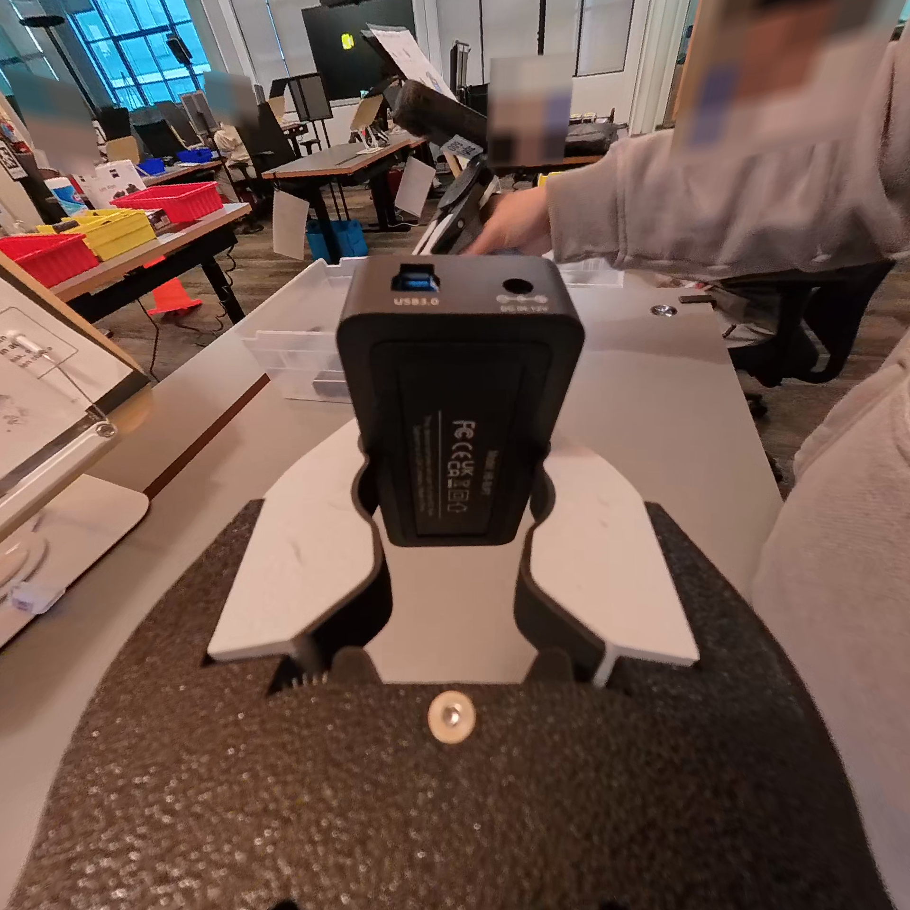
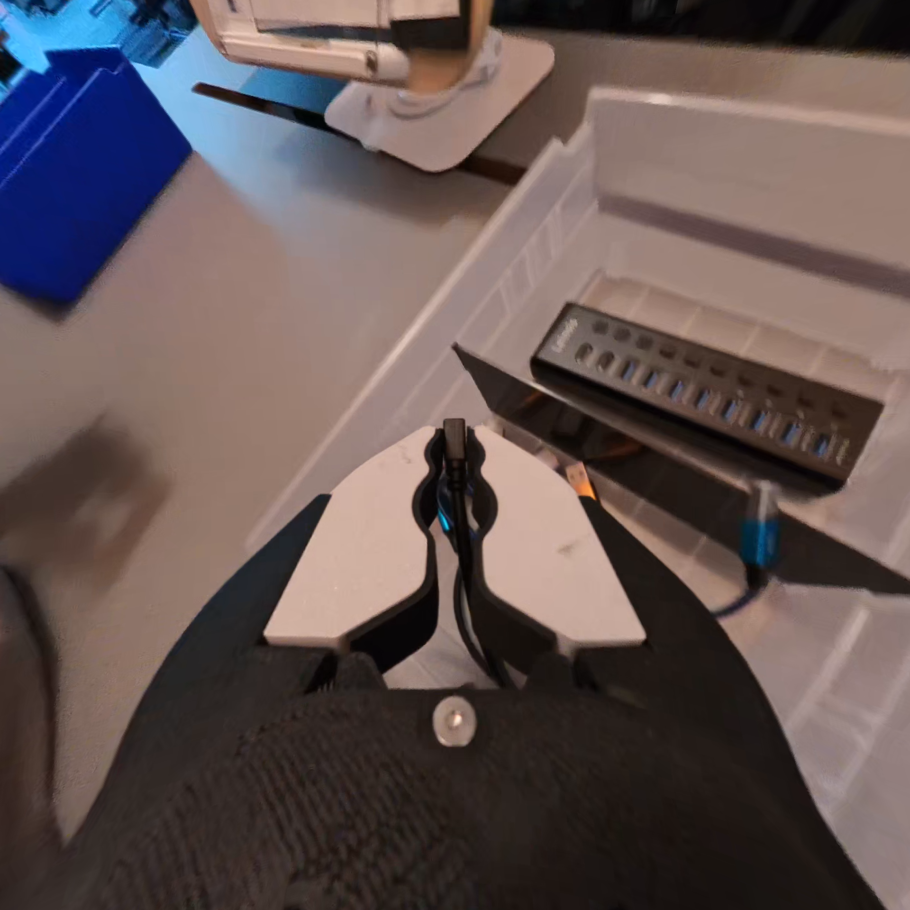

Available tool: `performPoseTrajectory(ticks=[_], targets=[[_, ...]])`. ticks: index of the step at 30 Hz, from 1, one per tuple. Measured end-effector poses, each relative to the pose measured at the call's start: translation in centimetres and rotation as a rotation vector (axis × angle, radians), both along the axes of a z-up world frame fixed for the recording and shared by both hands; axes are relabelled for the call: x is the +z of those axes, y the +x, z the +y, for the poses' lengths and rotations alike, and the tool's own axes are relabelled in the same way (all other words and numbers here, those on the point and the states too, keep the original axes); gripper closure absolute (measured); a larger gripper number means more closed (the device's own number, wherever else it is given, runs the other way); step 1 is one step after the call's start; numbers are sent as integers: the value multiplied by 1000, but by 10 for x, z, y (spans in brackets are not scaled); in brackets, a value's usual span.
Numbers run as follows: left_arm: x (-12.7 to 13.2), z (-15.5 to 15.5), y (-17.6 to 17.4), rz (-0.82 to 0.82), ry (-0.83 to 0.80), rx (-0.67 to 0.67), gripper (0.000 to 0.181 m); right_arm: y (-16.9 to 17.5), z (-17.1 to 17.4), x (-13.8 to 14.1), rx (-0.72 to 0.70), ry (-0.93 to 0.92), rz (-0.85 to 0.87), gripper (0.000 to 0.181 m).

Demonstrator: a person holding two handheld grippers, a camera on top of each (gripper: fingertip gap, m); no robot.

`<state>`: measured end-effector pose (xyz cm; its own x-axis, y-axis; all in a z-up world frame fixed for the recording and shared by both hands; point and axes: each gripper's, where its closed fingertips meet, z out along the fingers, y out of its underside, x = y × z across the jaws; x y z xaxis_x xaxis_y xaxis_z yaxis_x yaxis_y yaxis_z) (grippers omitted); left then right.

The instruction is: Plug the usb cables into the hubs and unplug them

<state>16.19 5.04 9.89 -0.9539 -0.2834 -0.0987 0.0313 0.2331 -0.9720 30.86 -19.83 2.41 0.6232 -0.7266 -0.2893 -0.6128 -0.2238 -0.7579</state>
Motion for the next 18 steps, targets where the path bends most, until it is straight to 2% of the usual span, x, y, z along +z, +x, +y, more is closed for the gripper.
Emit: performPoseTrajectory(ticks=[3, 6, 11, 13, 16, 18], targets=[[-1, -5, -1, 13, -7, -12, 121, -6, 23, -6, 108, -50, -30, 148], [-4, -6, -2, 22, -4, -16, 122, -5, 24, -9, 127, -91, -29, 126], [-8, -6, -4, 40, -20, -15, 122, -11, 22, 2, 155, -82, -36, 120], [-9, -6, -5, 44, -23, -16, 121, -21, 27, 9, 177, -15, -22, 117], [-11, -6, -6, 53, -21, -20, 121, -31, 31, 24, 197, 78, -18, 117], [-11, -6, -7, 58, -29, -23, 121, -30, 23, 24, 171, 50, -41, 120]])
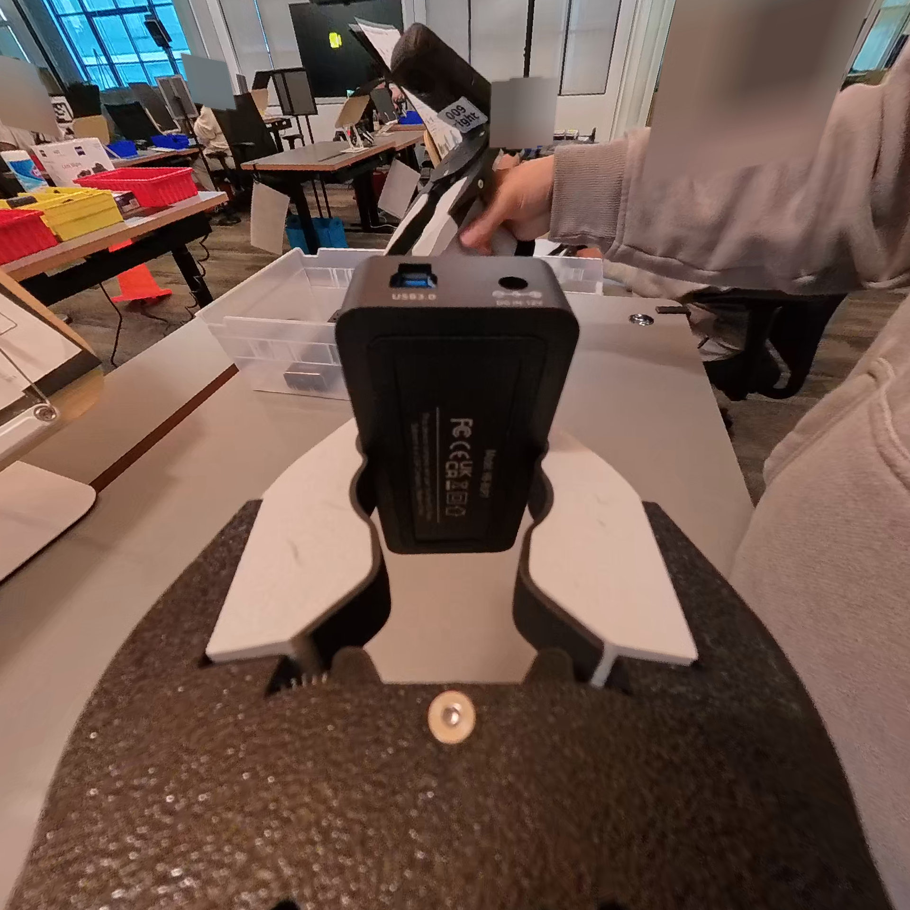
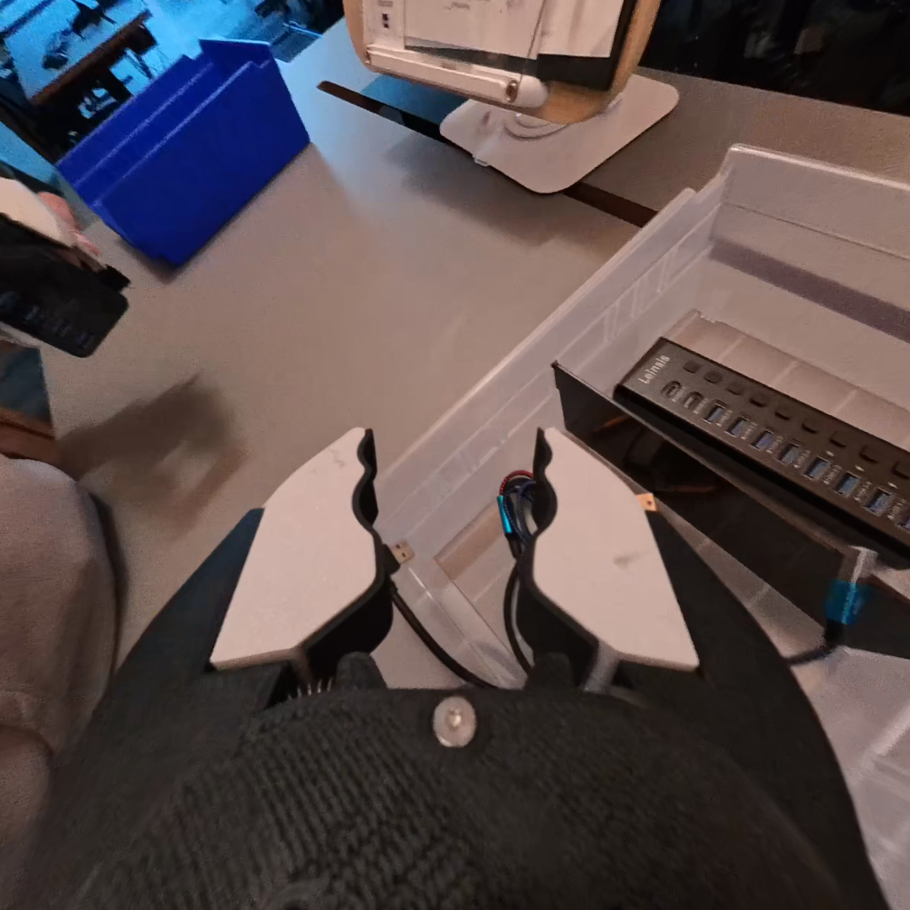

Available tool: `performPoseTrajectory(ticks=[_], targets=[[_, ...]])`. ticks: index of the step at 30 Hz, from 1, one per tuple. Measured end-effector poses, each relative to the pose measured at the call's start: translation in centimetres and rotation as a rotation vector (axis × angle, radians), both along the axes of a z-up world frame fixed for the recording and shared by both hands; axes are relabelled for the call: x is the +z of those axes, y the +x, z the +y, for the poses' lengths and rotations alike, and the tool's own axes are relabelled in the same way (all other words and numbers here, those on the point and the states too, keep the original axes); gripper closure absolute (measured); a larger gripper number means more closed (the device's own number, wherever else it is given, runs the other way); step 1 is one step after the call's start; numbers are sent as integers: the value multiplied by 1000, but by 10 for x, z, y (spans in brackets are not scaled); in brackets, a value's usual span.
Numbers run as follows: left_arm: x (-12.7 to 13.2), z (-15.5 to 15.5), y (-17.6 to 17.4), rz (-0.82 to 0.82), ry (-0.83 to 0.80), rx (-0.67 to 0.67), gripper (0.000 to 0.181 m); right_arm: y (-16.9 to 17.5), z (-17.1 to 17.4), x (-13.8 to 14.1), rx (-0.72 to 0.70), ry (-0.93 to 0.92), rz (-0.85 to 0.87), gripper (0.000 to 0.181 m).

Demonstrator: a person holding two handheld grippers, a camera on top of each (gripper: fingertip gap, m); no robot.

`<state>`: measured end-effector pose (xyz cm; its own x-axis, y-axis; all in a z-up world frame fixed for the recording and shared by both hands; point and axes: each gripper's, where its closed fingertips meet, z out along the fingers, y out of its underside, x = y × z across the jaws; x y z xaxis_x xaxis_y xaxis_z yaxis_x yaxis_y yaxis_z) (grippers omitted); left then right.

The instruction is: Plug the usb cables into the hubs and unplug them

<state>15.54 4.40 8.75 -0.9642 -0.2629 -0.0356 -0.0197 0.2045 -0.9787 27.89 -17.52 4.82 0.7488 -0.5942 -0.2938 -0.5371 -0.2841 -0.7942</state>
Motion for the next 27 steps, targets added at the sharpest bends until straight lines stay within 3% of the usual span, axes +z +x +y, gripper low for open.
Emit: performPoseTrajectory(ticks=[6, 12, 16, 21, 27], targets=[[-1, -4, -2, 7, -1, -16, 122, -13, -10, -11, 4, -147, -30, 120], [-4, -6, -7, 17, 3, -34, 122, -54, -2, -15, 170, -290, -138, 120], [-3, -14, -10, 36, -34, -68, 121, -91, 58, 20, 315, -114, -240, 111], [1, -28, -15, 36, -40, -118, 122, -121, 146, 74, 361, 94, -524, 103], [8, -36, -25, 11, -40, -166, 122, -146, 208, 85, 454, 142, -539, 100]])
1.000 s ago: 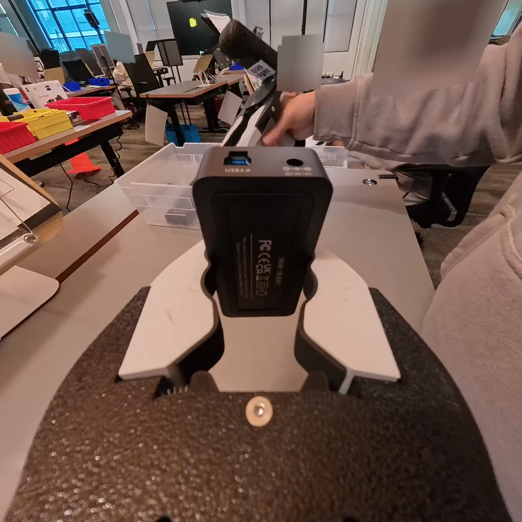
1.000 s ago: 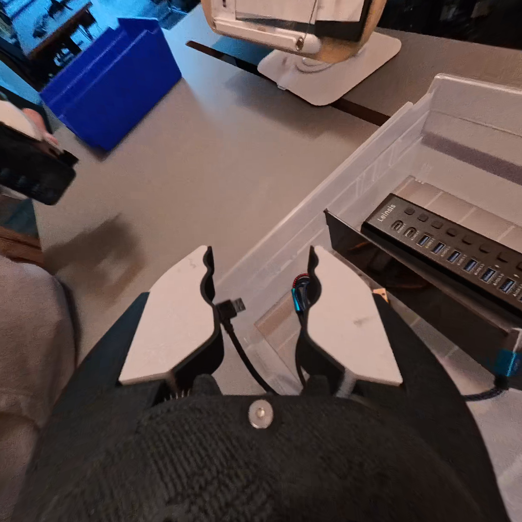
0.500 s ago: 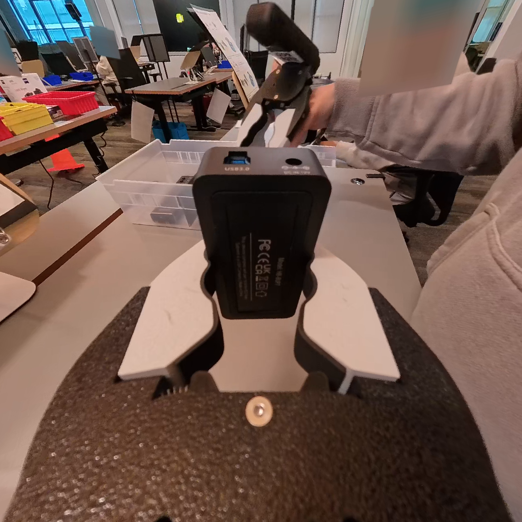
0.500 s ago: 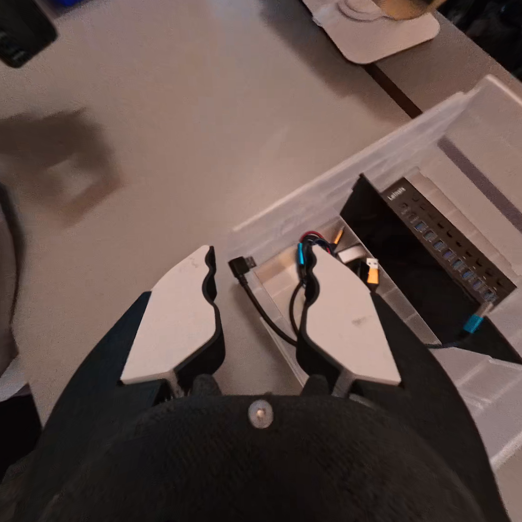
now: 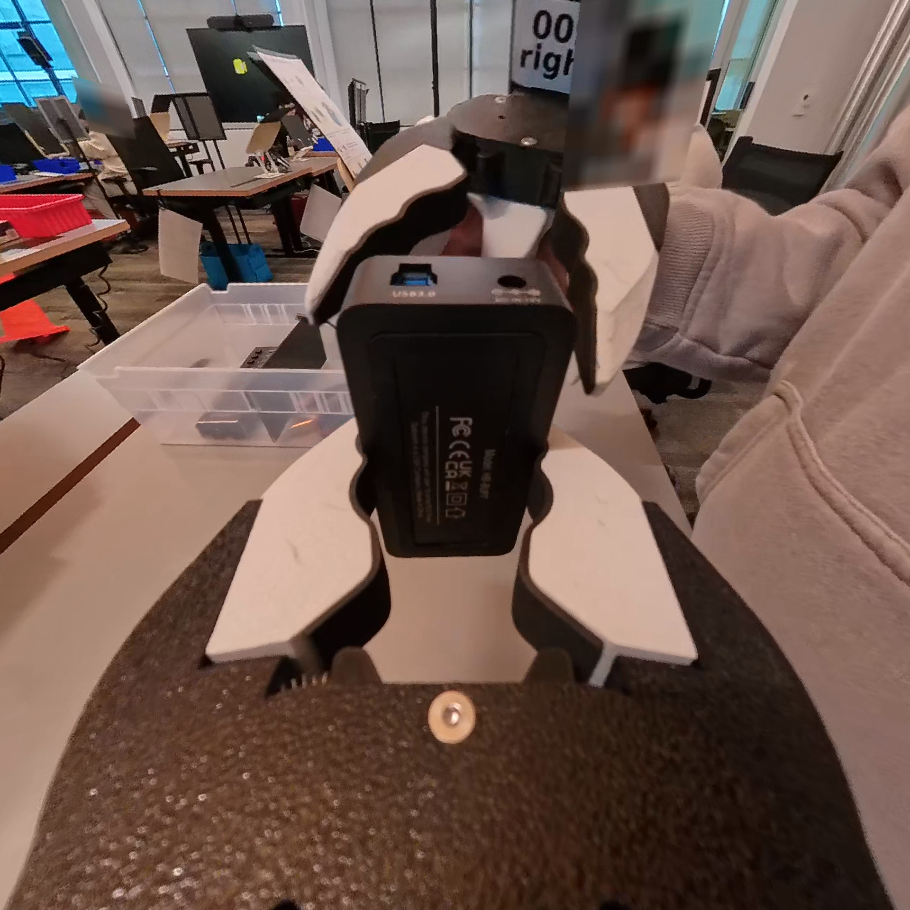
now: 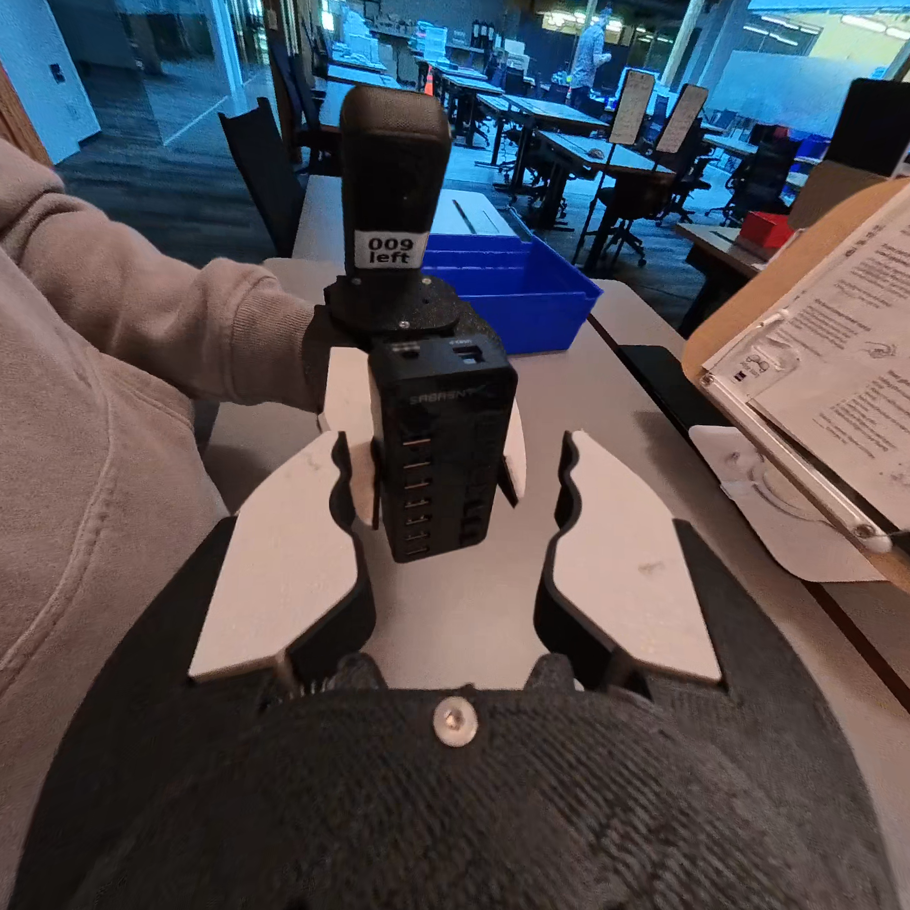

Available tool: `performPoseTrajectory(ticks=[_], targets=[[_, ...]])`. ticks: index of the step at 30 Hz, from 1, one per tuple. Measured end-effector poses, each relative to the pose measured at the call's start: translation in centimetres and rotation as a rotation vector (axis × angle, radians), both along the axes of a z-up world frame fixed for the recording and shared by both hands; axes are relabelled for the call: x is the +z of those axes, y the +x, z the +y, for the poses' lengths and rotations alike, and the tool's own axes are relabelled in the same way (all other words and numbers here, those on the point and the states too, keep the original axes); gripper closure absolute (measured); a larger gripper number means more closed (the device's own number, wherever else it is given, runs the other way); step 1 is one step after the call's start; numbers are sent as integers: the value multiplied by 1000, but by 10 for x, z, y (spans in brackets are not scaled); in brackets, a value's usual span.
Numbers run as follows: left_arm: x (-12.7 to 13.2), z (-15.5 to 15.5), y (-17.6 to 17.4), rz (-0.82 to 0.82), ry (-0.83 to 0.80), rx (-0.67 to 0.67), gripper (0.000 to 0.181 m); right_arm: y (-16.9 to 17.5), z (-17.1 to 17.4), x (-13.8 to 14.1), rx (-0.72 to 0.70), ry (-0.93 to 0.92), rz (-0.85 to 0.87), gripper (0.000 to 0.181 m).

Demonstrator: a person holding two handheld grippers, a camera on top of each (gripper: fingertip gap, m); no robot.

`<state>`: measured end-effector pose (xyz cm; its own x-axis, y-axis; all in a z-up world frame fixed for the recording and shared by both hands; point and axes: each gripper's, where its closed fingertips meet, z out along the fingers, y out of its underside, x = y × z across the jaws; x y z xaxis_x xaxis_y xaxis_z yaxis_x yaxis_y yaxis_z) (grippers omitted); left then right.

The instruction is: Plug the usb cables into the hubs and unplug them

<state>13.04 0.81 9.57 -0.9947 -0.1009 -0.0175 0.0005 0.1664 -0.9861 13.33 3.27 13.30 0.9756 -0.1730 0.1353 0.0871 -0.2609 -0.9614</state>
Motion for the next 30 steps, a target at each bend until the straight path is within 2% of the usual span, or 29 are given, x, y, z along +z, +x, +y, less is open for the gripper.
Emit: performPoseTrajectory(ticks=[8, 12, 16, 19, 22, 25, 27, 30], targets=[[3, -5, -12, -17, -40, -33, 122, -16, 15, -9, 147, -45, 75, 124], [-1, -4, -10, -17, -23, -18, 121, -16, 16, -15, 135, -113, 55, 124], [5, 0, 5, 31, -73, 83, 120, -2, 5, -9, 45, -156, 9, 123], [0, 13, 12, 34, -49, 139, 119, 36, -37, 5, -104, -287, -95, 123], [-9, 24, 10, 50, -4, 152, 124, 93, -107, 18, -266, -507, -219, 123], [-14, 32, 7, 75, -10, 169, 128, 149, -177, 26, -353, -775, -288, 123], [-16, 36, 7, 89, -20, 186, 129, 186, -214, 18, -360, -940, -294, 123], [-17, 40, 7, 103, -27, 206, 130, 234, -250, -21, -337, -1115, -196, 123]])
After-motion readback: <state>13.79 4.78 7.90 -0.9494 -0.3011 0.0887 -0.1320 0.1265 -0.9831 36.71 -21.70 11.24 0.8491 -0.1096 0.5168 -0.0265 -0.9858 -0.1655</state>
